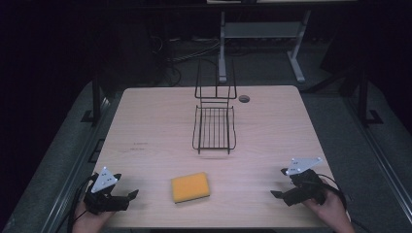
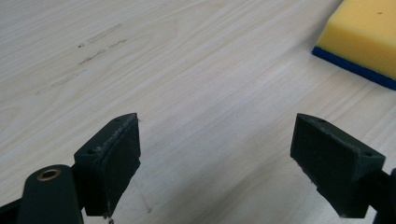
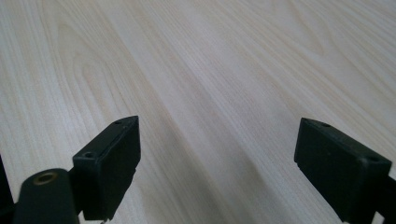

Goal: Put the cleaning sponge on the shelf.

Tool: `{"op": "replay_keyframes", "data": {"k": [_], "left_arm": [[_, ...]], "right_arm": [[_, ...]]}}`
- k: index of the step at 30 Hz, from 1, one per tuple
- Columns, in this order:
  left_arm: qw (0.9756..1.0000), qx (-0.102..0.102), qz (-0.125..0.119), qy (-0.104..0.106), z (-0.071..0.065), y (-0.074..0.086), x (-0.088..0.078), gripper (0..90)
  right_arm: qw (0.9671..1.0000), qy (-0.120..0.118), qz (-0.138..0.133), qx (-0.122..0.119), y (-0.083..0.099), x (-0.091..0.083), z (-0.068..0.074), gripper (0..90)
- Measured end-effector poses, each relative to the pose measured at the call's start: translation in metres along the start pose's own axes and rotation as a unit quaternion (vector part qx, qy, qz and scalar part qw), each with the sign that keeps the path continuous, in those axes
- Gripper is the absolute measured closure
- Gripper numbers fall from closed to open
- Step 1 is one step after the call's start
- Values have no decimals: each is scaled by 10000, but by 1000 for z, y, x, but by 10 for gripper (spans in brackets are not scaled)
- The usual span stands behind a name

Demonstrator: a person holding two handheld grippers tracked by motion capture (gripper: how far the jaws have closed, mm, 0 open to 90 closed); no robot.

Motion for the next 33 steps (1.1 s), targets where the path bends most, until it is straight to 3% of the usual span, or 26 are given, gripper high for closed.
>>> {"op": "replay_keyframes", "data": {"k": [7, 12, 17, 33], "left_arm": [[9999, 39, -13, 97, -1, -2, -1, 156], [9995, 225, -19, 198, -3, -9, -4, 159], [9981, 473, 102, 387, -8, -18, -2, 159], [9934, 935, 237, 616, -15, -38, -5, 159]], "right_arm": [[10000, 24, -18, 50, 2, -3, -2, 143], [10000, 40, -28, 79, 2, -5, -3, 142], [10000, 19, -21, 41, 1, -4, -1, 142], [10000, -3, -22, 22, 1, -5, -1, 142]]}}
Point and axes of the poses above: each handheld gripper's, and its own axes: x roughly forward along the jaws, y roughly out of its underside, z roughly to its left, the point moved 4 cm from there along x, roughly forward along the jaws, and after that the axes turned 4 degrees about y, right-handed, at the moved point
